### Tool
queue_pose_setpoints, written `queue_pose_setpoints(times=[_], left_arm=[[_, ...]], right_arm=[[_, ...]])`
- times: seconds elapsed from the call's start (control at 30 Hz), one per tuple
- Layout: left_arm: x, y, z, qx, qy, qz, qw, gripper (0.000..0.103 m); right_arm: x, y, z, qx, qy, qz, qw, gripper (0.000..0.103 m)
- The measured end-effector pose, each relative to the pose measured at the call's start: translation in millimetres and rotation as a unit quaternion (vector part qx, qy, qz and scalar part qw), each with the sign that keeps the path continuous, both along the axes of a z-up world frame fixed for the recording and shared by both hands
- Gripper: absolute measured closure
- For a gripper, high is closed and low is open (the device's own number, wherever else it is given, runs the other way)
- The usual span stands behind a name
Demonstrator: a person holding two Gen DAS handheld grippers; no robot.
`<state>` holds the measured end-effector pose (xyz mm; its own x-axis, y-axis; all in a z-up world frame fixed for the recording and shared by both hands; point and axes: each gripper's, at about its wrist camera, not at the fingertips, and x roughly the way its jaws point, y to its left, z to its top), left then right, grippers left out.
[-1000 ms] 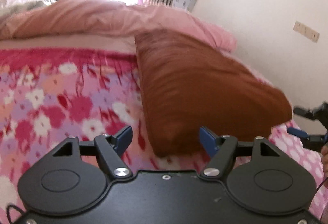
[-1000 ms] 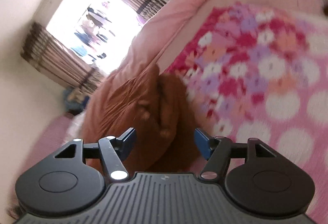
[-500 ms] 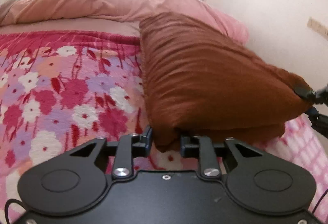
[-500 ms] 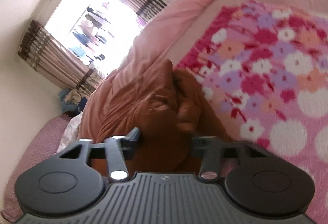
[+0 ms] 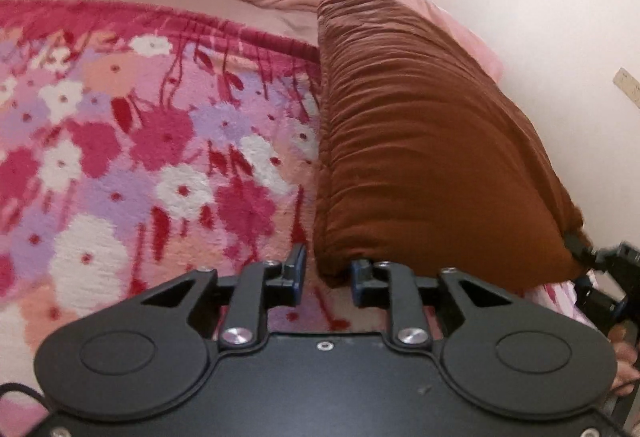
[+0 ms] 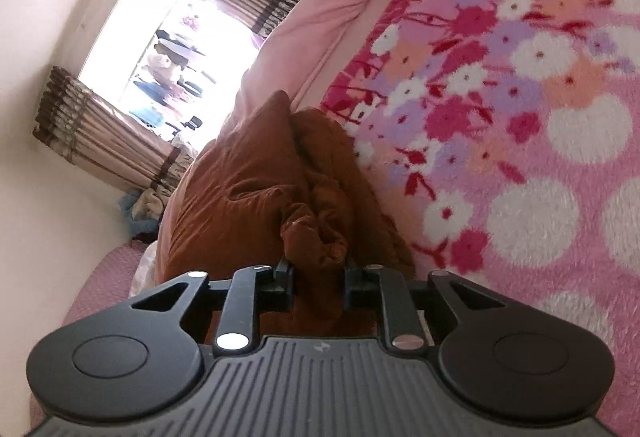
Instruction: Fold large clothes
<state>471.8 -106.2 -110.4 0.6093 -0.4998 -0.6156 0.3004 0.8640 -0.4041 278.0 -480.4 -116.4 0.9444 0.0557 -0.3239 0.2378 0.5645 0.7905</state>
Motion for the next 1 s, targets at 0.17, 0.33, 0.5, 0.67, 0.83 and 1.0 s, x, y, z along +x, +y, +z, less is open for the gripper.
queue_pose_setpoints(times=[0.17,0.33,0.5,0.67,0.83,1.0], left_arm=[[-28,18,31,0.034,-0.044,-0.003,0.9984,0.067],[-35,15,78,-0.009,-0.106,-0.012,0.9942,0.06],[-19,-29,86,-0.009,-0.13,-0.046,0.9905,0.06],[1,-53,56,0.01,-0.094,-0.054,0.994,0.06],[6,-52,39,0.007,-0.094,-0.052,0.9941,0.057],[4,-54,45,0.016,-0.094,-0.054,0.9939,0.057]], right_arm=[[-22,6,36,-0.061,-0.008,-0.011,0.998,0.049],[-42,31,88,-0.171,-0.041,-0.028,0.984,0.049],[-17,73,113,-0.272,-0.026,0.004,0.962,0.075],[18,81,82,-0.297,0.052,0.002,0.953,0.08],[29,67,49,-0.281,0.076,0.007,0.957,0.1],[22,62,44,-0.257,0.063,0.013,0.964,0.103]])
